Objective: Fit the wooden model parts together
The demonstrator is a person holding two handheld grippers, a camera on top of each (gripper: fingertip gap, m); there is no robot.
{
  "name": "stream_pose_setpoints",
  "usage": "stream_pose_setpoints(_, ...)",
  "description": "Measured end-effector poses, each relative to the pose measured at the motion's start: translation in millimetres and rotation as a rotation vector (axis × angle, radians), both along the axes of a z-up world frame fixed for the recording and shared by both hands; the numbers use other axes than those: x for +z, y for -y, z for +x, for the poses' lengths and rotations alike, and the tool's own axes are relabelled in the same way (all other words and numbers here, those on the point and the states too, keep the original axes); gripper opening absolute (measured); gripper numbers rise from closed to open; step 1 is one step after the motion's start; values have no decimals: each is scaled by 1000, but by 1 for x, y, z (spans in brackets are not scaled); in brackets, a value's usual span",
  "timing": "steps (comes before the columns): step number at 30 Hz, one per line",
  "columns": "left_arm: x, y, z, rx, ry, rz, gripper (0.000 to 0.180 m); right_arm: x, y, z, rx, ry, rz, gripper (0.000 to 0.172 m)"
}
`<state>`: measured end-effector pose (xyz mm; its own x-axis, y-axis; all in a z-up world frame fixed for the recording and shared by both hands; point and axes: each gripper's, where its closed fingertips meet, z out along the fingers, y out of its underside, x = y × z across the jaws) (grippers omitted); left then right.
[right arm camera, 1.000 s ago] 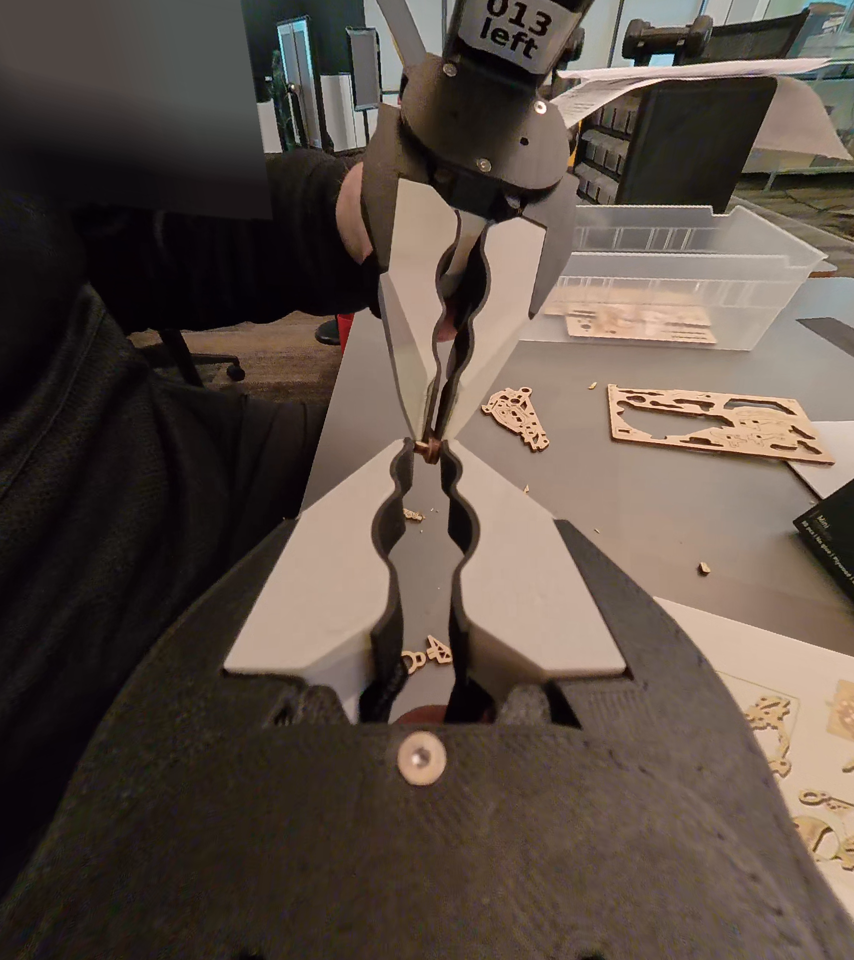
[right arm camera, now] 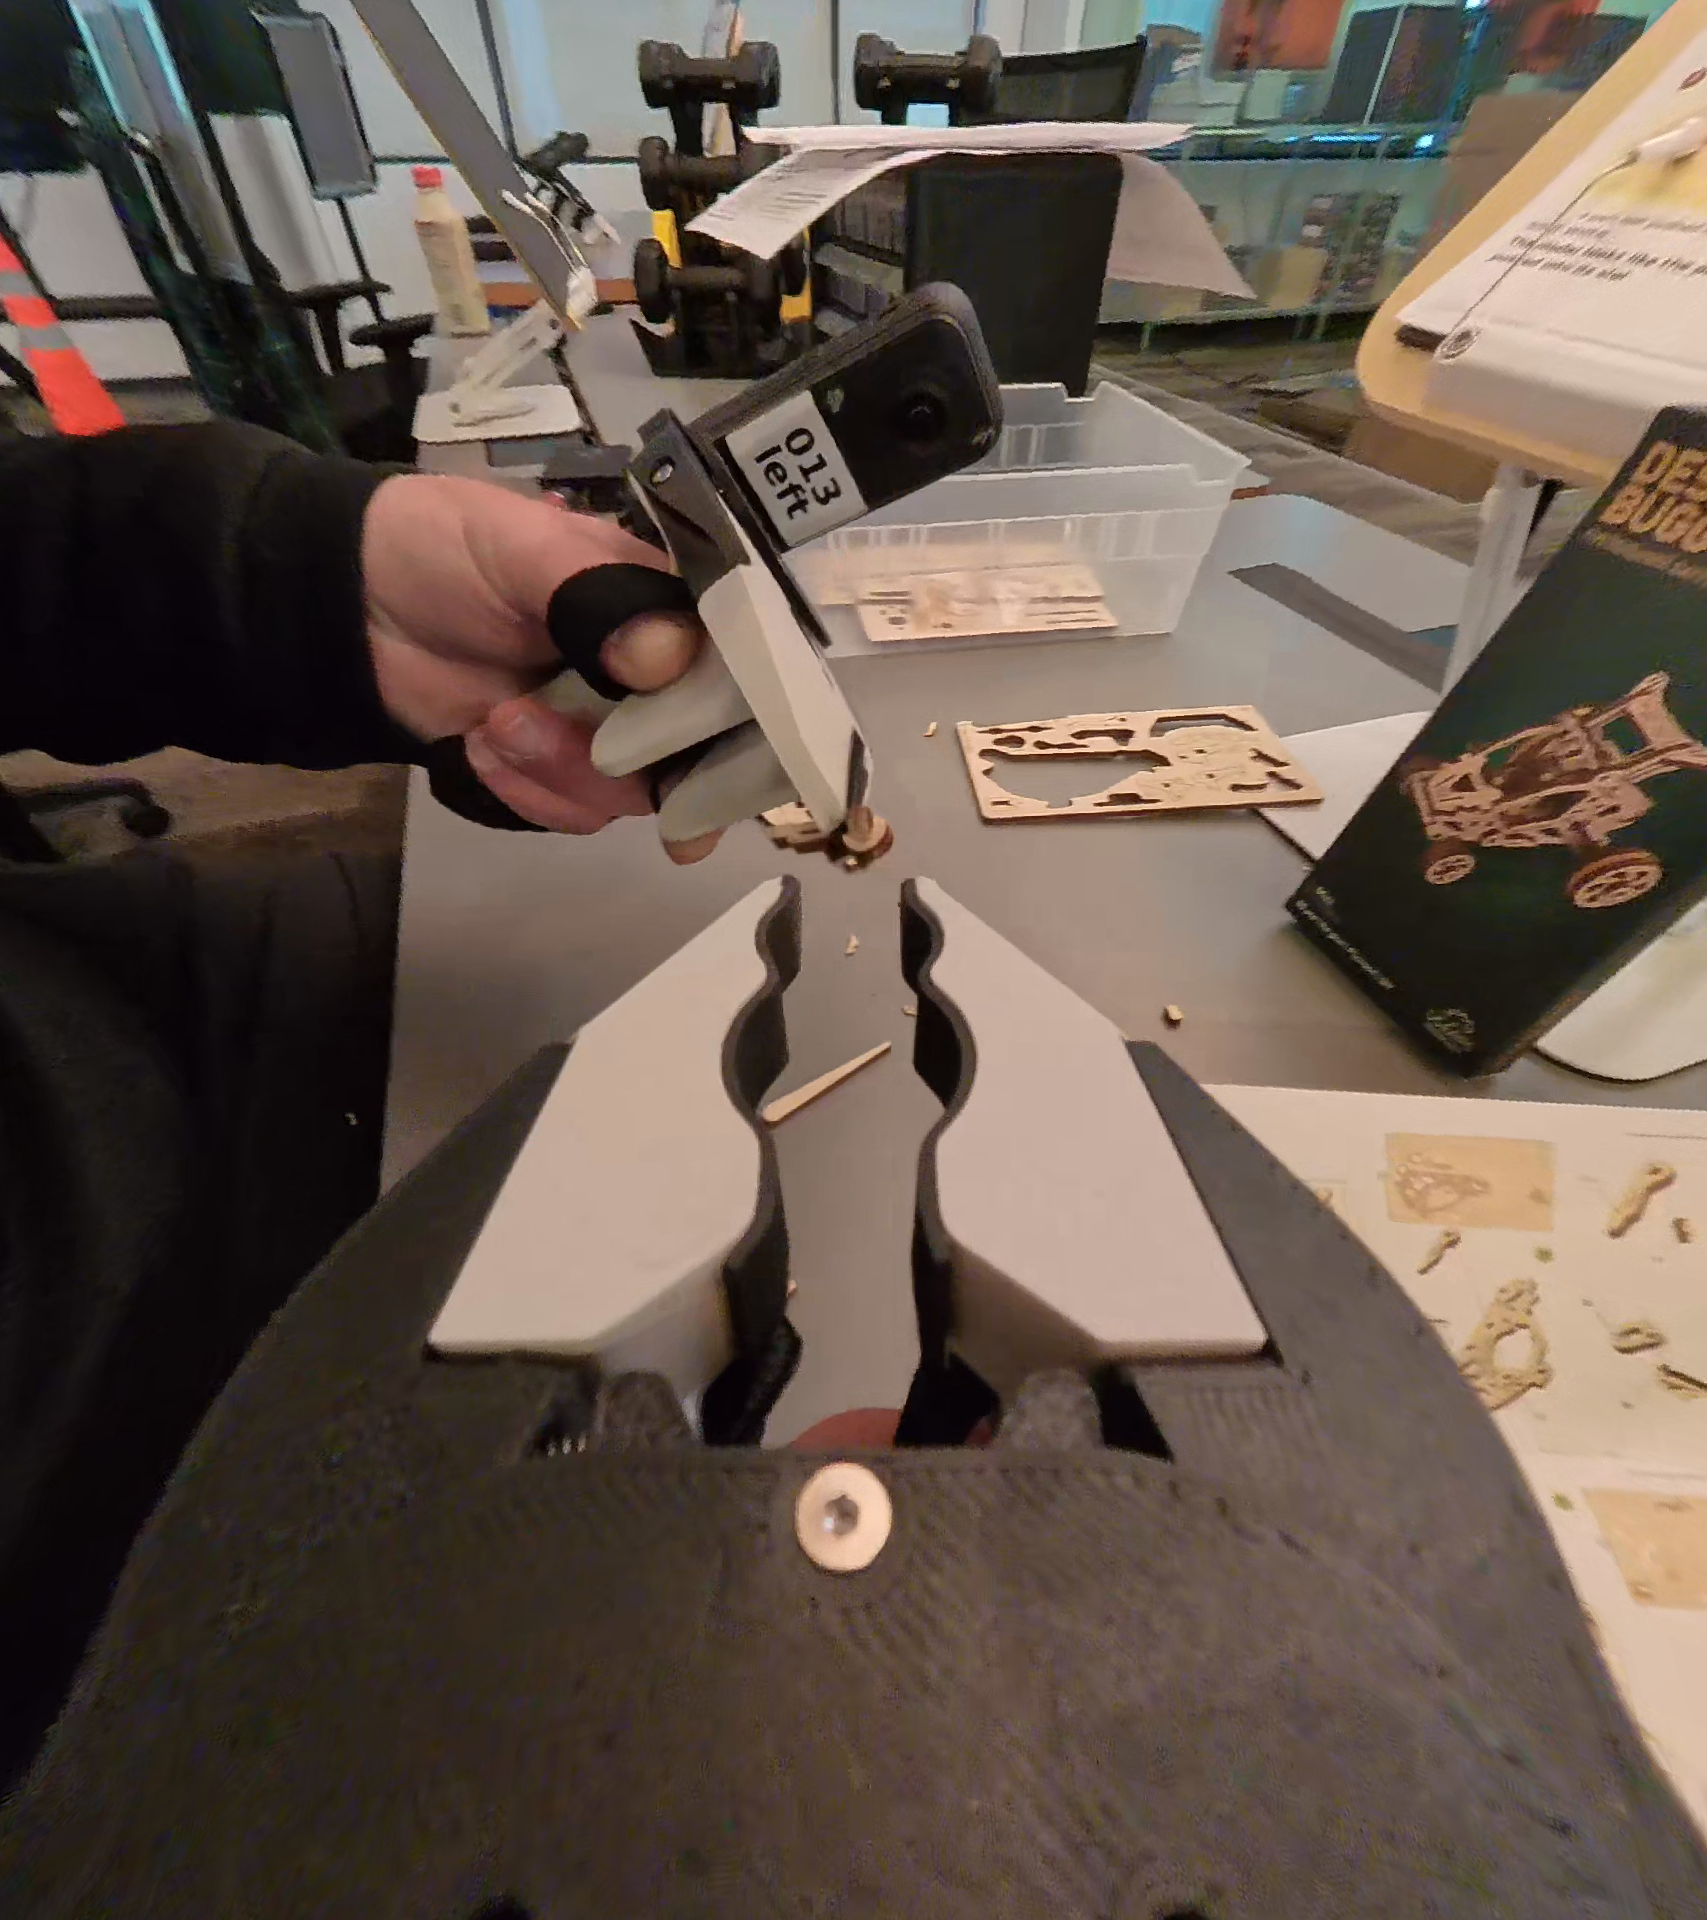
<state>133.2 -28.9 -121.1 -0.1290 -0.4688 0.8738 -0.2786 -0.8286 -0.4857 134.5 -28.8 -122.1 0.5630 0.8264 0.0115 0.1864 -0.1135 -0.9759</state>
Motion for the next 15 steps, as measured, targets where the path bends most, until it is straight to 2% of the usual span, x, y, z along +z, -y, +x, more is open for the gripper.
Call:
stream_pose_setpoints(7, -1, 2, 6, 16, -6, -50, 1, -1, -5, 0, -42, 42, 74, 3)
stream_pose_setpoints(15, 0, 3, 11, 29, -42, -37, 6, 0, -5, 3, -61, 42, 86, 0)
